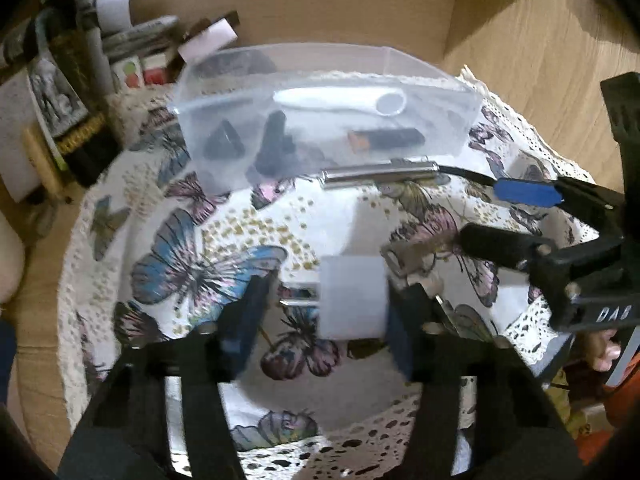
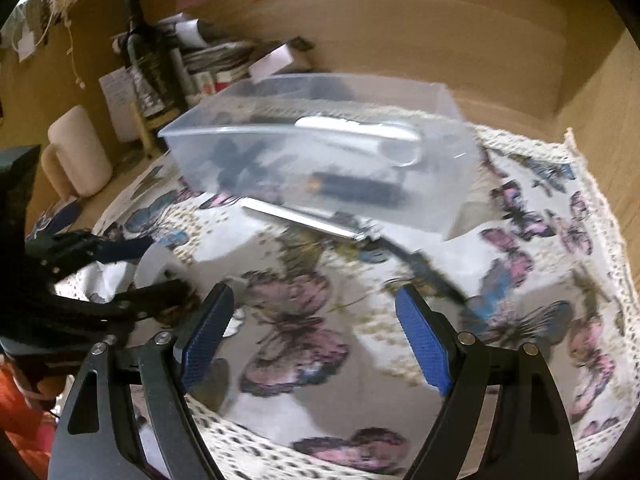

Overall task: Organize rigid objects
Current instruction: 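Grasp the white plug adapter with the left tool while the right tool grasps the silver keys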

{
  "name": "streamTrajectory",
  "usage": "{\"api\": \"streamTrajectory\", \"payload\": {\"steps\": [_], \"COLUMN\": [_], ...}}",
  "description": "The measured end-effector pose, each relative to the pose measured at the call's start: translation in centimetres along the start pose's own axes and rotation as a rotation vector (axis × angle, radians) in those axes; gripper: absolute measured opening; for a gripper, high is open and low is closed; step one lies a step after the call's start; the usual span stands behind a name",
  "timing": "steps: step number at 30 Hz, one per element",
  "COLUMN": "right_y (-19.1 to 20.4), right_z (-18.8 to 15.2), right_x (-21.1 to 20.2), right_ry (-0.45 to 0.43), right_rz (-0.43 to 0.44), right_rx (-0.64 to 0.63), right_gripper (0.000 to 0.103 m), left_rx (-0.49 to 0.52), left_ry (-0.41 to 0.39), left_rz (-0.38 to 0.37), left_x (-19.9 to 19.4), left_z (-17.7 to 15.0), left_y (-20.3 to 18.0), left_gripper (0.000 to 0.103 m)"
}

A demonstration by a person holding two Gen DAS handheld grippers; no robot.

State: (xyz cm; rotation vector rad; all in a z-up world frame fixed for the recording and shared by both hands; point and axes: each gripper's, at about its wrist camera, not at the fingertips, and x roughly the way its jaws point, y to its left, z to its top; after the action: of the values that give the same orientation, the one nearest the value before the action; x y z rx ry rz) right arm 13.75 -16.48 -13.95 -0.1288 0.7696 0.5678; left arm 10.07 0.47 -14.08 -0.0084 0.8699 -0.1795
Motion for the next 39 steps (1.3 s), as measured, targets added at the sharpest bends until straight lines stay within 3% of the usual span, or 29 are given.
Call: {"api": "streamTrajectory", "payload": {"steps": [6,12,17,20,30,39], "right_y": [1.3,3.0,3.4,3.4,2.2,0.7], "right_z": [0.4,0.5,0.2,0.2,0.0,1.8], "right_x": [2.1,3.7,3.7,3.2,2.1,-1.7], "right_ry": [0.061,0.096,0.086,0.068,0.038,-0.106], "right_rz": [0.033,-0.041,-0.104,-0.112,-0.088,-0.125], "right_rx": [0.016,-0.018,-0.035,-0.029,-0.017,-0.013], "right_gripper": [0.081,0.082,0.063,0.032,0.031,0.031], "left_rx": [-0.037,-0.069,-0.077,-0.073,-0.065,-0.05], "left_ry": [-0.051,-0.099,-0.13,-0.145,-0.166,-0.193], "left_rz": [0.008,0.028,0.006,-0.007,-0.002,0.014], "left_x": [-1.1,-3.0,-3.7,-4.0,-4.2,-4.9], "left_z": [-0.9,-1.7,-1.7,-1.4,0.0,2.3], "left_y": [1.0,2.7,3.1,2.9,2.4,1.7], "left_gripper": [0.046,0.046,0.046,0.046,0.046,0.046]}}
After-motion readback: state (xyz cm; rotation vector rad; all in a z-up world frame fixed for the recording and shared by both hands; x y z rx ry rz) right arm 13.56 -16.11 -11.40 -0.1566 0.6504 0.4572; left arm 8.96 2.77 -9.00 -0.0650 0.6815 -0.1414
